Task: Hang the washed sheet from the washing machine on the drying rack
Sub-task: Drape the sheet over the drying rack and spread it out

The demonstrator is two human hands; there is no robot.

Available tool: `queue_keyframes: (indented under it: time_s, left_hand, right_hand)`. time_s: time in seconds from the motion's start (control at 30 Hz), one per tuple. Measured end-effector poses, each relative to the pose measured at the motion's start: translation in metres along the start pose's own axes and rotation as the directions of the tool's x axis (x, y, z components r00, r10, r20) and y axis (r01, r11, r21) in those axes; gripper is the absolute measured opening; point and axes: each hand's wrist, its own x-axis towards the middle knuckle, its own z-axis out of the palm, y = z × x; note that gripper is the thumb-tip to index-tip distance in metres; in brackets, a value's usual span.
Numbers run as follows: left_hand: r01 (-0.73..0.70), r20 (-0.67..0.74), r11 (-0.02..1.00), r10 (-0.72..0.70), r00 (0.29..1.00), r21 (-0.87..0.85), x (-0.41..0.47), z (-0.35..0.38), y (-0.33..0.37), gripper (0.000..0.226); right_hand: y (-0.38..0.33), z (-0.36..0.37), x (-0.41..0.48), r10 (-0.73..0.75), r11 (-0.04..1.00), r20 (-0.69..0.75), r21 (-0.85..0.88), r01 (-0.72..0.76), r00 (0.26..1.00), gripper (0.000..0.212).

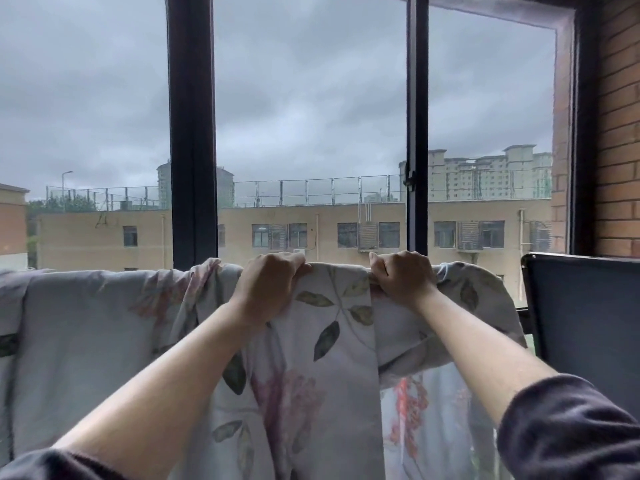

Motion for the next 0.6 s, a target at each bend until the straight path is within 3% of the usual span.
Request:
queue_keyframes:
  time_s: [0.1,0.23,0.43,0.6]
  left_hand:
    - [-0.022,-0.030,0.999,0.021,0.999,-0.030,-0.002,-0.004,-0.008,0.025]
    - [0.069,-0.034,0.998,-0.070,0.997,-0.004,-0.014,-0.015,-0.035,0.030]
    - [0.158,-0.049,0.975,-0.152,0.987,0.158,-0.049,-0.062,-0.103,0.033]
    - [0.238,-0.026,0.961,-0.237,0.971,0.138,-0.055,-0.068,-0.124,0.014]
  right_hand:
    - [-0.005,0.004,0.000,-0.023,1.000,-0.030,0.002,0.024,0.999,0.056]
    - [-0.012,0.011,0.003,-0.034,0.999,-0.039,-0.002,0.034,0.999,0.059]
    - [-0.014,0.010,0.004,0.023,0.999,-0.024,-0.025,-0.023,0.999,0.062]
    - [-0.030,0.011,0.004,0.078,0.996,0.011,-0.048,-0.077,0.997,0.063]
